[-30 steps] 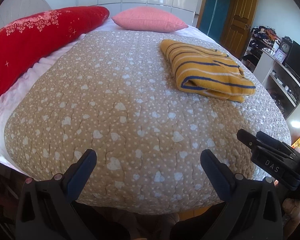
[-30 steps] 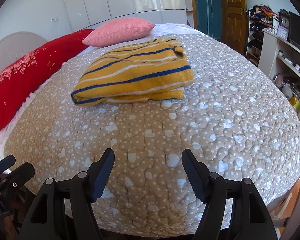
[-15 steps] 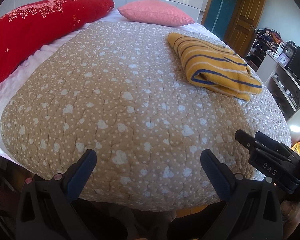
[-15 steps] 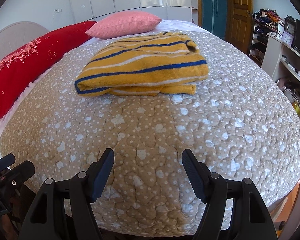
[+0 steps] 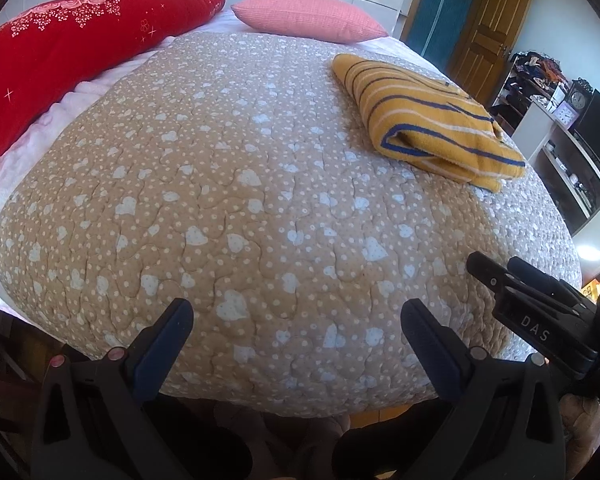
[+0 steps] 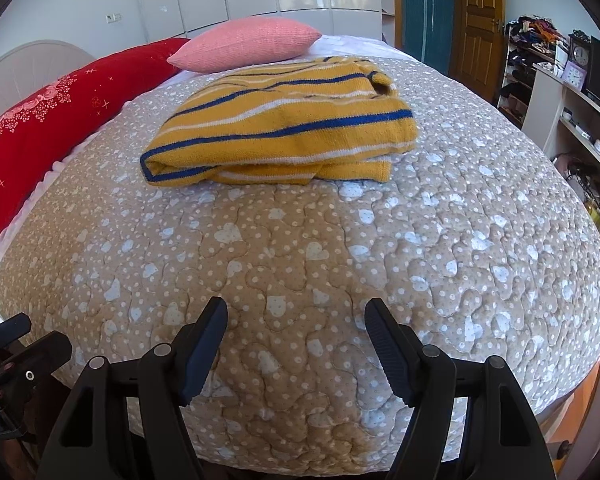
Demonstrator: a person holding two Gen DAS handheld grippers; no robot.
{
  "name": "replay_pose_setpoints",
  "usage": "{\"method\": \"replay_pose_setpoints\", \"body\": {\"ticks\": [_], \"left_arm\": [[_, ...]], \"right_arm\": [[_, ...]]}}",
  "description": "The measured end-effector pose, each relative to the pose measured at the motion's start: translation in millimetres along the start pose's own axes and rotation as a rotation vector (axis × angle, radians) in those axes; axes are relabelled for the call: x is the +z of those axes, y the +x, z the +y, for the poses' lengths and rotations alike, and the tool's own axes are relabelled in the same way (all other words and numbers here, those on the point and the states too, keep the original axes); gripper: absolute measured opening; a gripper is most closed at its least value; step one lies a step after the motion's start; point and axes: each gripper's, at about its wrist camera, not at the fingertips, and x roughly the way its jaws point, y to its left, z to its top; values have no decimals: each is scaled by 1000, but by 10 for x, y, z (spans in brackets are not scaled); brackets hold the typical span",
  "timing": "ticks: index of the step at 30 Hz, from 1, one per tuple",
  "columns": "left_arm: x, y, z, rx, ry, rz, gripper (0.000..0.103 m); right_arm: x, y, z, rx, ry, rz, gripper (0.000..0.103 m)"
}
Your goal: Fold small clothes
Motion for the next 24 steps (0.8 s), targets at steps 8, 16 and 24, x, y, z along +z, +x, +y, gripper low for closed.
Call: {"method": "replay_pose_setpoints", "body": {"ticks": [8, 16, 24], "left_arm": [[-7, 90, 3, -1, -18, 39, 103], [-46, 39, -113, 5, 14, 30, 103], [-55, 63, -79, 0, 6, 40, 103]], "right_arm": [[-40, -17, 13, 2, 8, -8, 76], [-105, -83, -11, 7, 35, -22, 77], [-99, -103, -50, 2, 42, -26, 77]]}}
